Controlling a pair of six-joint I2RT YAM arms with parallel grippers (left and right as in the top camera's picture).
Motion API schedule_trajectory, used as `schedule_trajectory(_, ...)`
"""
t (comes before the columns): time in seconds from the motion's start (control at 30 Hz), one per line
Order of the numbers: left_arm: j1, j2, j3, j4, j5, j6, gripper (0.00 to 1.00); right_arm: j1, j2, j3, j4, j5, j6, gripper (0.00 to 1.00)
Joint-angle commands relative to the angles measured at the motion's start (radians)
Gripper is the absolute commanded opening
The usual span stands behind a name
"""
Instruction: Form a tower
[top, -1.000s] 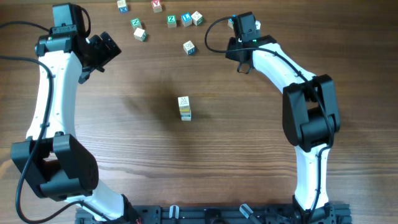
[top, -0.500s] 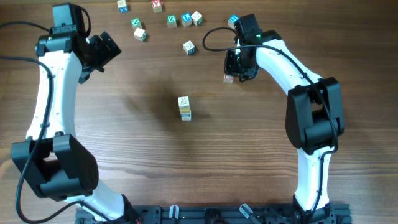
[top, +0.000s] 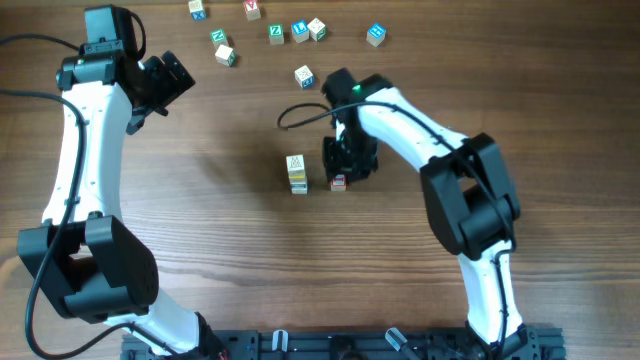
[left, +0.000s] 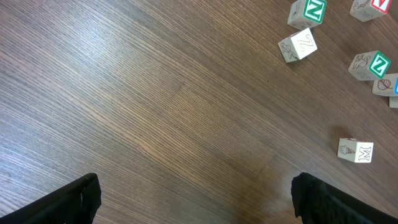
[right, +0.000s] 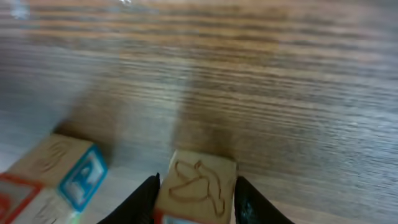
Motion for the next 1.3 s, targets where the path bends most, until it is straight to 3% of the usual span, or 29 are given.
schedule_trajectory(0.0,0.002,-0.02,0.014,0.0,-0.006,0.008,1.0,-0.007,0.022,-0.01,0.006,0.056,0.04,0.42)
schedule_trajectory(0.07,0.002,-0.02,0.014,0.0,-0.006,0.008,1.0,-0.009,0.022,-0.01,0.005,0.078,0.04,0.46)
schedule_trajectory(0.27,0.002,-0.02,0.014,0.0,-0.006,0.008,1.0,-0.046,0.022,-0.01,0.011,0.173,0.04,0.36)
schedule_trajectory(0.6,0.002,-0.02,0.014,0.0,-0.006,0.008,1.0,-0.198,0.022,-0.01,0.04,0.24,-0.023,0.38)
schedule_trajectory(0.67,0.002,-0.02,0.014,0.0,-0.006,0.008,1.0,-0.223,0.021,-0.01,0.034,0.236,-0.035,0.42)
schedule_trajectory(0.7,0.002,-0.02,0.014,0.0,-0.006,0.008,1.0,-0.23,0.021,-0.01,0.029,0.229,-0.039,0.51)
schedule_trajectory(0.8,0.002,-0.02,0.014,0.0,-0.006,0.008,1.0,-0.238,0.019,-0.003,-0.004,0.224,-0.043,0.63)
schedule_trajectory(1.03,0.002,-0.02,0.014,0.0,-0.006,0.008,1.0,-0.234,0.002,0.172,-0.237,0.214,-0.042,0.78)
schedule_trajectory(1.07,0.002,-0.02,0.014,0.0,-0.006,0.008,1.0,-0.234,-0.007,0.183,-0.246,0.204,-0.044,0.85)
schedule_trajectory(1.1,0.002,-0.02,0.014,0.0,-0.006,0.008,1.0,-0.234,-0.019,0.19,-0.239,0.194,-0.051,1.0)
schedule_trajectory(1.23,0.002,-0.02,0.014,0.0,-0.006,0.008,1.0,-0.233,-0.024,0.178,-0.227,0.167,-0.031,0.99)
schedule_trajectory(1.27,0.002,-0.02,0.014,0.0,-0.006,0.008,1.0,-0.229,-0.024,0.167,-0.229,0.167,-0.034,0.88)
